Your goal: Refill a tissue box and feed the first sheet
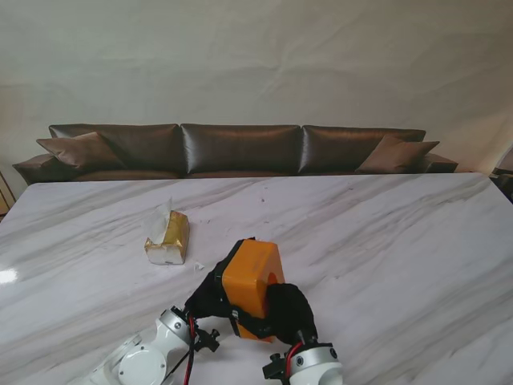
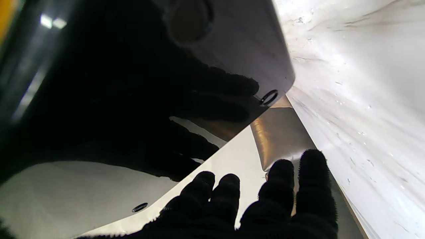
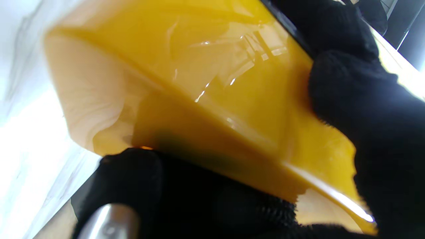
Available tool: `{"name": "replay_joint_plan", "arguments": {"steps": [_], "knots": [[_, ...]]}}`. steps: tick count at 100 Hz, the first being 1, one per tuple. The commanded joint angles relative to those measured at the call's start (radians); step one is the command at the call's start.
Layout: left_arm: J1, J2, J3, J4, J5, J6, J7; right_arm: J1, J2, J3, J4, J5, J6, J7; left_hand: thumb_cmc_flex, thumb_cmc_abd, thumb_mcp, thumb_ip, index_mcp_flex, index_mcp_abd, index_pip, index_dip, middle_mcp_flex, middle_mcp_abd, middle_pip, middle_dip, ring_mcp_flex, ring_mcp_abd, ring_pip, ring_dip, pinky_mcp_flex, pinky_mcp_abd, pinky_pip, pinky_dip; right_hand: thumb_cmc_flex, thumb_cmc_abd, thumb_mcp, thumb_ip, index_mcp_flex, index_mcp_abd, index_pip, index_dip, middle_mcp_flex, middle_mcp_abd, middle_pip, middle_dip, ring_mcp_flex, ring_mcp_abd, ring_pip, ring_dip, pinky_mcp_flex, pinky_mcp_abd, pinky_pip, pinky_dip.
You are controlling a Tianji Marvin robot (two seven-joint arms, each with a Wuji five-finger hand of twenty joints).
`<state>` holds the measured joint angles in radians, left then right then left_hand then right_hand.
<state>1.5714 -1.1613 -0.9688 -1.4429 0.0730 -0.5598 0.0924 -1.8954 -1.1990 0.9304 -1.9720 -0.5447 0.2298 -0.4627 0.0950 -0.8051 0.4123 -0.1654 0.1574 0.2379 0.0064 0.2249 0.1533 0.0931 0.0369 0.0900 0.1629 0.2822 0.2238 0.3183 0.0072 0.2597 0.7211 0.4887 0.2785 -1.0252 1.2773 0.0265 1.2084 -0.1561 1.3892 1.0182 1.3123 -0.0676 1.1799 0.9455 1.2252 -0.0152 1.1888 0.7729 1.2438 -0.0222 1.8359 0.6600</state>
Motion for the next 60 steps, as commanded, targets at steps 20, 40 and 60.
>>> {"name": "replay_joint_plan", "arguments": {"steps": [20,40,60], "knots": [[-0.017,-0.021,0.023,0.002,-0.049,-0.008,-0.026,-0.055,0.009,-0.025,-0.042,0.036,-0.111,0.076,0.279,0.139,0.191,0.042,-0.006,0.001,0.057,0.008,0.003,0.002,0.054,0.034,0.004,0.0,0.026,0.0,0.01,0.015,0.041,0.013,0.051,0.041,0.064,0.005,0.123,0.003,0.013,-0.037,0.134,0.004,0.193,0.059,0.089,0.012,0.44,0.085,-0.015,-0.222,0.258,0.002],[-0.035,-0.003,0.047,-0.01,-0.092,-0.005,-0.107,-0.058,0.018,-0.041,-0.038,0.028,-0.152,0.095,0.359,0.151,0.201,0.11,-0.012,-0.02,0.121,0.052,0.04,-0.005,0.18,0.111,0.078,-0.011,0.061,0.026,0.064,-0.016,0.137,0.043,0.05,0.047,0.063,0.002,0.123,0.003,0.014,-0.036,0.134,0.004,0.193,0.058,0.089,0.012,0.44,0.085,-0.015,-0.221,0.258,0.001],[-0.063,0.011,0.083,-0.004,-0.182,-0.017,-0.194,-0.042,0.014,-0.054,-0.032,0.025,-0.149,0.086,0.433,0.165,0.29,0.282,-0.014,-0.054,0.216,0.151,0.064,-0.09,0.456,0.268,0.184,-0.029,0.123,0.082,0.154,-0.075,0.321,0.13,0.049,0.048,0.063,-0.002,0.123,-0.001,0.011,-0.037,0.134,0.002,0.192,0.057,0.089,0.012,0.44,0.085,-0.015,-0.221,0.258,0.001]]}}
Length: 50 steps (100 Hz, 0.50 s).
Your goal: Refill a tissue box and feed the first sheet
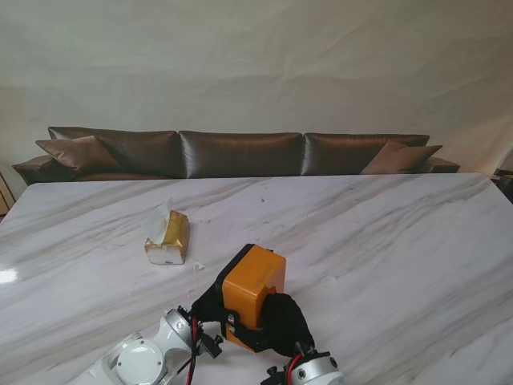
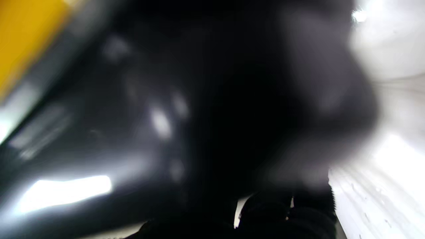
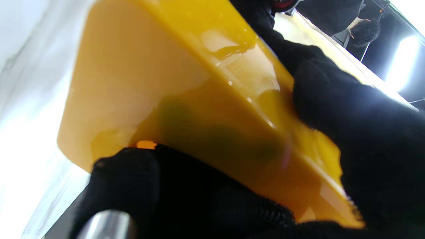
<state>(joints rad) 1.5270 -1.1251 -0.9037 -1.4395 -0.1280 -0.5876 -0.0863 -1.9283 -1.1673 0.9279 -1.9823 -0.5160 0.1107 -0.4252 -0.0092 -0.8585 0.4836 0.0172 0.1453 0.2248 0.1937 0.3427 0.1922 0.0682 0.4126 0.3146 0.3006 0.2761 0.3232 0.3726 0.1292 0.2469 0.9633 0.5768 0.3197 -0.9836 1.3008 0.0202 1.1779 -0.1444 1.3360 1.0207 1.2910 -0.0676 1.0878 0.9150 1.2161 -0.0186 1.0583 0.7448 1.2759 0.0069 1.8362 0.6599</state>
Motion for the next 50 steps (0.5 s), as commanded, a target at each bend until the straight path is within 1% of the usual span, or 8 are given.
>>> {"name": "replay_joint_plan", "arguments": {"steps": [1,14,26,33,36,39,45,50], "knots": [[-0.019,-0.025,0.019,-0.007,0.016,0.011,-0.017,-0.008,-0.018,-0.052,-0.022,-0.004,-0.03,0.048,0.54,0.219,0.223,0.11,-0.002,-0.042,0.032,0.037,0.024,-0.068,0.093,0.05,0.052,-0.025,0.029,0.033,0.036,-0.066,0.09,0.048,0.007,0.006,0.039,0.004,0.153,-0.012,0.065,-0.039,0.155,0.002,0.284,0.088,0.098,0.016,0.571,0.113,-0.047,-0.25,0.258,0.001],[-0.029,-0.026,0.035,0.0,-0.001,0.01,-0.027,0.0,-0.02,-0.061,-0.021,-0.007,-0.025,0.043,0.596,0.236,0.282,0.249,-0.006,-0.057,0.104,0.106,0.014,-0.125,0.294,0.171,0.16,-0.064,0.145,0.153,0.104,-0.13,0.244,0.121,0.006,0.007,0.037,0.003,0.153,-0.015,0.064,-0.039,0.155,0.002,0.284,0.088,0.098,0.016,0.571,0.113,-0.047,-0.25,0.258,0.001],[-0.029,-0.034,0.042,0.001,0.024,0.015,0.003,0.009,-0.024,-0.073,-0.015,-0.009,-0.017,0.031,0.64,0.257,0.357,0.348,-0.011,-0.103,0.232,0.229,0.051,-0.188,0.455,0.277,0.234,-0.119,0.294,0.303,0.139,-0.174,0.343,0.162,0.005,0.008,0.037,0.002,0.152,-0.02,0.062,-0.038,0.155,0.001,0.283,0.088,0.098,0.014,0.569,0.113,-0.047,-0.25,0.258,0.001],[-0.027,-0.04,0.043,0.0,0.042,0.013,0.03,0.015,-0.028,-0.08,-0.009,-0.011,-0.009,0.02,0.676,0.265,0.411,0.394,-0.016,-0.133,0.346,0.321,0.101,-0.226,0.512,0.35,0.287,-0.175,0.426,0.421,0.181,-0.204,0.419,0.186,0.005,0.009,0.036,0.002,0.152,-0.02,0.062,-0.038,0.155,-0.001,0.283,0.088,0.098,0.014,0.568,0.112,-0.047,-0.25,0.258,0.001],[-0.026,-0.043,0.043,-0.002,0.048,0.014,0.041,0.018,-0.03,-0.084,-0.006,-0.013,-0.003,0.013,0.702,0.251,0.433,0.379,-0.018,-0.144,0.394,0.357,0.123,-0.24,0.524,0.393,0.308,-0.18,0.463,0.5,0.198,-0.214,0.448,0.187,0.007,0.008,0.036,0.002,0.152,-0.02,0.062,-0.037,0.155,-0.001,0.282,0.088,0.098,0.014,0.568,0.112,-0.047,-0.25,0.258,0.001],[-0.024,-0.045,0.043,-0.004,0.057,0.014,0.053,0.022,-0.033,-0.087,-0.003,-0.016,0.004,0.005,0.755,0.187,0.465,0.32,-0.02,-0.159,0.458,0.397,0.151,-0.258,0.544,0.437,0.353,-0.192,0.492,0.602,0.226,-0.227,0.478,0.187,0.006,0.008,0.036,0.002,0.152,-0.02,0.062,-0.037,0.155,-0.001,0.282,0.088,0.098,0.013,0.568,0.112,-0.047,-0.25,0.258,0.001],[-0.019,-0.051,0.042,-0.006,0.08,0.012,0.084,0.029,-0.038,-0.093,0.004,-0.019,0.021,-0.011,0.84,0.09,0.521,0.216,-0.025,-0.184,0.581,0.447,0.207,-0.286,0.574,0.527,0.426,-0.219,0.559,0.677,0.278,-0.249,0.529,0.188,0.008,0.003,0.036,0.003,0.153,-0.018,0.062,-0.037,0.155,-0.003,0.283,0.088,0.099,0.009,0.567,0.112,-0.047,-0.25,0.258,0.001],[-0.014,-0.058,0.041,-0.007,0.099,0.009,0.113,0.035,-0.043,-0.096,0.009,-0.019,0.034,-0.021,0.865,0.073,0.543,0.191,-0.029,-0.201,0.679,0.479,0.257,-0.298,0.597,0.6,0.455,-0.239,0.627,0.685,0.314,-0.258,0.564,0.192,0.009,0.0,0.037,0.003,0.154,-0.016,0.065,-0.035,0.155,-0.003,0.285,0.09,0.099,0.008,0.569,0.112,-0.047,-0.25,0.258,0.001]]}}
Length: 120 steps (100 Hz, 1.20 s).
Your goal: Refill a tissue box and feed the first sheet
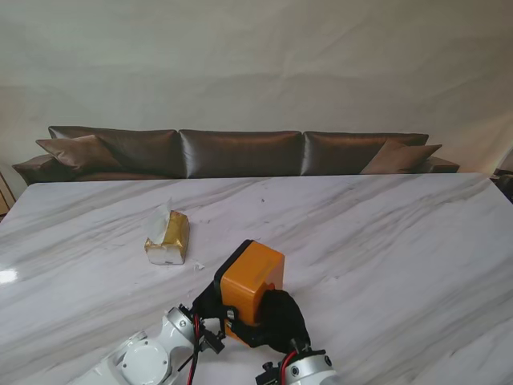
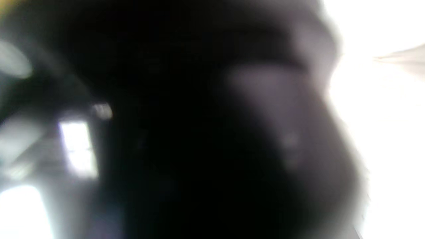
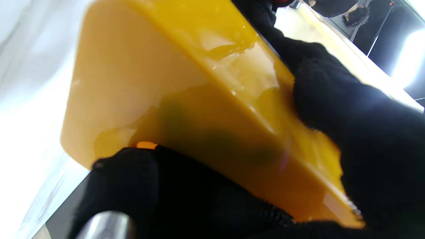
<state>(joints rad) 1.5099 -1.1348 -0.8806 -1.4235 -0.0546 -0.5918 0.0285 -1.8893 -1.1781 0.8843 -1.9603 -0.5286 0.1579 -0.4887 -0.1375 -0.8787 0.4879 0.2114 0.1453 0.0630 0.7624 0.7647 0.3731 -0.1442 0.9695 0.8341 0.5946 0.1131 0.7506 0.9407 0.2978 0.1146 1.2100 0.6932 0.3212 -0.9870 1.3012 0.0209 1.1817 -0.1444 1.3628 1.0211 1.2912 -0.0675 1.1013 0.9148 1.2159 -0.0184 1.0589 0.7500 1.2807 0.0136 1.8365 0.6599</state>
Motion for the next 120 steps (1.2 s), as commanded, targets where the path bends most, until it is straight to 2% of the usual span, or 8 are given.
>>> {"name": "replay_joint_plan", "arguments": {"steps": [1,11,26,30,39,42,61,120], "knots": [[0.005,-0.05,0.017,-0.023,0.029,0.013,0.004,-0.003,-0.033,-0.053,-0.012,-0.005,-0.011,0.041,0.996,0.093,0.54,-0.005,-0.029,-0.041,0.122,0.061,0.084,-0.087,0.044,0.088,0.164,-0.079,0.21,0.117,0.15,-0.127,0.322,0.076,0.009,0.002,0.038,0.003,0.151,-0.016,0.039,-0.035,0.155,-0.003,0.272,0.09,0.099,0.008,0.569,0.107,-0.051,-0.257,0.257,0.001],[0.02,-0.067,0.013,-0.025,0.065,0.011,0.074,0.007,-0.044,-0.058,0.0,-0.001,0.023,0.014,1.026,0.086,0.558,-0.02,-0.033,-0.052,0.22,0.081,0.145,-0.1,0.075,0.135,0.197,-0.105,0.318,0.119,0.196,-0.133,0.37,0.086,0.013,-0.005,0.036,0.004,0.155,-0.01,0.048,-0.031,0.156,0.002,0.28,0.093,0.099,0.009,0.574,0.11,-0.051,-0.257,0.257,0.001],[0.046,-0.09,0.006,-0.03,0.103,0.012,0.164,0.017,-0.058,-0.059,0.01,0.001,0.072,-0.018,1.066,0.082,0.588,-0.025,-0.003,-0.067,0.288,0.099,0.211,-0.121,0.115,0.164,0.208,-0.052,0.368,0.13,0.221,-0.123,0.399,0.096,0.024,-0.021,0.035,0.004,0.16,-0.001,0.061,-0.021,0.157,0.01,0.294,0.094,0.099,0.009,0.581,0.114,-0.051,-0.248,0.257,0.007],[0.053,-0.096,0.005,-0.033,0.108,0.013,0.183,0.019,-0.061,-0.058,0.012,-0.002,0.082,-0.025,1.075,0.082,0.606,-0.035,0.008,-0.073,0.304,0.103,0.228,-0.127,0.126,0.175,0.206,-0.039,0.38,0.145,0.219,-0.119,0.414,0.062,0.028,-0.027,0.036,0.005,0.162,0.006,0.064,-0.019,0.157,0.013,0.298,0.094,0.099,0.01,0.583,0.115,-0.051,-0.245,0.257,0.01],[0.065,-0.106,0.004,-0.036,0.114,0.008,0.218,0.026,-0.065,-0.057,0.018,-0.011,0.103,-0.037,1.09,0.079,0.627,-0.028,0.032,-0.086,0.329,0.116,0.258,-0.146,0.151,0.19,0.208,-0.019,0.402,0.176,0.222,-0.119,0.437,0.042,0.041,-0.048,0.05,0.008,0.165,0.03,0.072,-0.018,0.158,0.024,0.313,0.091,0.098,0.011,0.591,0.12,-0.05,-0.238,0.257,0.024],[0.069,-0.109,0.004,-0.037,0.116,0.007,0.23,0.028,-0.066,-0.056,0.021,-0.014,0.109,-0.041,1.095,0.077,0.638,-0.029,0.039,-0.09,0.336,0.123,0.266,-0.15,0.157,0.194,0.209,-0.014,0.405,0.193,0.22,-0.121,0.456,0.018,0.046,-0.057,0.057,0.009,0.167,0.04,0.077,-0.022,0.158,0.029,0.32,0.088,0.098,0.011,0.593,0.121,-0.05,-0.235,0.257,0.029],[0.092,-0.13,0.003,-0.049,0.149,0.005,0.31,0.054,-0.081,-0.059,0.055,-0.034,0.151,-0.089,1.114,0.067,0.664,-0.018,0.069,-0.098,0.355,0.132,0.304,-0.166,0.182,0.204,0.216,0.013,0.43,0.22,0.232,-0.124,0.484,0.015,0.059,-0.064,0.074,0.006,0.168,0.063,0.094,-0.049,0.159,0.039,0.339,0.068,0.098,0.008,0.598,0.126,-0.05,-0.229,0.257,0.042],[0.145,-0.155,0.004,-0.073,0.145,-0.001,0.394,0.098,-0.097,-0.055,0.1,-0.072,0.224,-0.133,1.121,0.073,0.671,-0.015,0.079,-0.093,0.357,0.135,0.314,-0.162,0.187,0.203,0.218,0.025,0.435,0.233,0.239,-0.13,0.506,0.008,0.069,-0.055,0.066,0.035,0.167,0.072,0.103,-0.064,0.158,0.042,0.351,0.049,0.099,-0.001,0.602,0.13,-0.049,-0.235,0.257,0.044]]}}
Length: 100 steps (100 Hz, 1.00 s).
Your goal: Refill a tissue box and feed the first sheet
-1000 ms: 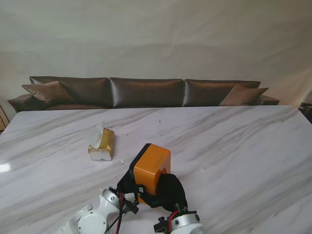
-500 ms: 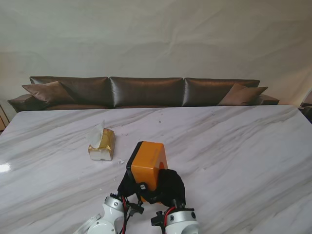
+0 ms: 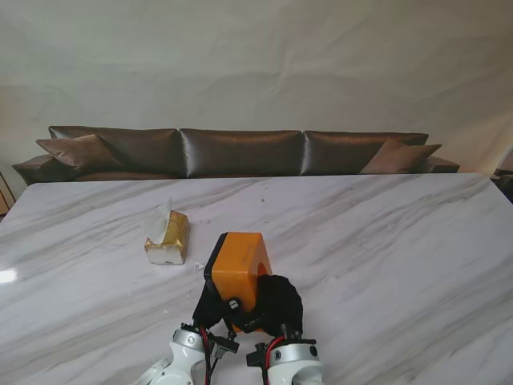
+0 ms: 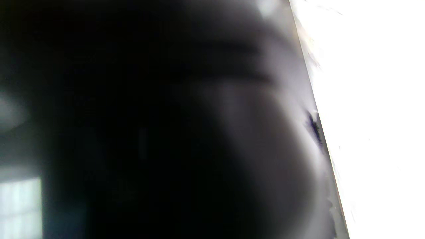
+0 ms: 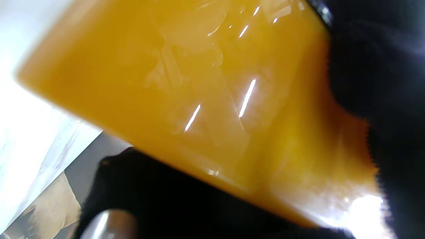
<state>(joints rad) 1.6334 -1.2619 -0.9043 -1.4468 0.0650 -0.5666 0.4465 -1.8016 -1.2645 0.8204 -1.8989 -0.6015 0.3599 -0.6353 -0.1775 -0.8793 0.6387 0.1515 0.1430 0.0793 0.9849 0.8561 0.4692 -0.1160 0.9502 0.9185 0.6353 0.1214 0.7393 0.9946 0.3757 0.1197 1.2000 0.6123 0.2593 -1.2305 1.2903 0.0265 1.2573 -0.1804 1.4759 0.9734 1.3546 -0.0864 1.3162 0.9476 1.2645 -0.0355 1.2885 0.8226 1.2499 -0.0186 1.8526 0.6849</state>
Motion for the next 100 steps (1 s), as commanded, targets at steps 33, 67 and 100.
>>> {"name": "replay_joint_plan", "arguments": {"steps": [33,67,100], "knots": [[0.041,-0.038,0.016,-0.039,0.021,-0.046,0.007,0.027,-0.016,0.014,0.056,-0.008,0.049,-0.002,1.159,0.068,0.543,0.051,0.096,-0.108,0.136,0.047,0.234,-0.187,0.216,0.118,0.191,0.019,0.46,0.182,0.172,-0.138,0.531,0.092,0.136,0.198,0.067,0.048,0.091,0.112,-0.01,-0.02,0.094,0.064,0.137,0.012,0.05,0.015,0.372,0.058,-0.018,-0.203,0.241,0.019],[0.066,-0.044,0.017,-0.043,0.014,-0.052,0.027,0.044,-0.025,0.011,0.085,-0.013,0.07,-0.02,1.161,0.065,0.564,0.05,0.107,-0.104,0.135,0.048,0.241,-0.185,0.222,0.121,0.197,0.019,0.473,0.179,0.178,-0.144,0.545,0.089,0.142,0.211,0.057,0.065,0.092,0.121,-0.013,-0.028,0.095,0.07,0.136,0.007,0.05,0.015,0.372,0.059,-0.018,-0.203,0.241,0.019],[0.096,-0.03,-0.004,-0.064,0.029,-0.04,0.012,0.067,-0.028,0.0,0.119,-0.037,0.097,-0.031,1.164,0.066,0.569,0.05,0.106,-0.102,0.133,0.048,0.243,-0.186,0.224,0.124,0.198,0.018,0.479,0.178,0.177,-0.148,0.551,0.088,0.145,0.235,0.041,0.084,0.092,0.125,-0.017,-0.027,0.094,0.072,0.134,0.004,0.05,0.015,0.372,0.059,-0.018,-0.203,0.241,0.019]]}}
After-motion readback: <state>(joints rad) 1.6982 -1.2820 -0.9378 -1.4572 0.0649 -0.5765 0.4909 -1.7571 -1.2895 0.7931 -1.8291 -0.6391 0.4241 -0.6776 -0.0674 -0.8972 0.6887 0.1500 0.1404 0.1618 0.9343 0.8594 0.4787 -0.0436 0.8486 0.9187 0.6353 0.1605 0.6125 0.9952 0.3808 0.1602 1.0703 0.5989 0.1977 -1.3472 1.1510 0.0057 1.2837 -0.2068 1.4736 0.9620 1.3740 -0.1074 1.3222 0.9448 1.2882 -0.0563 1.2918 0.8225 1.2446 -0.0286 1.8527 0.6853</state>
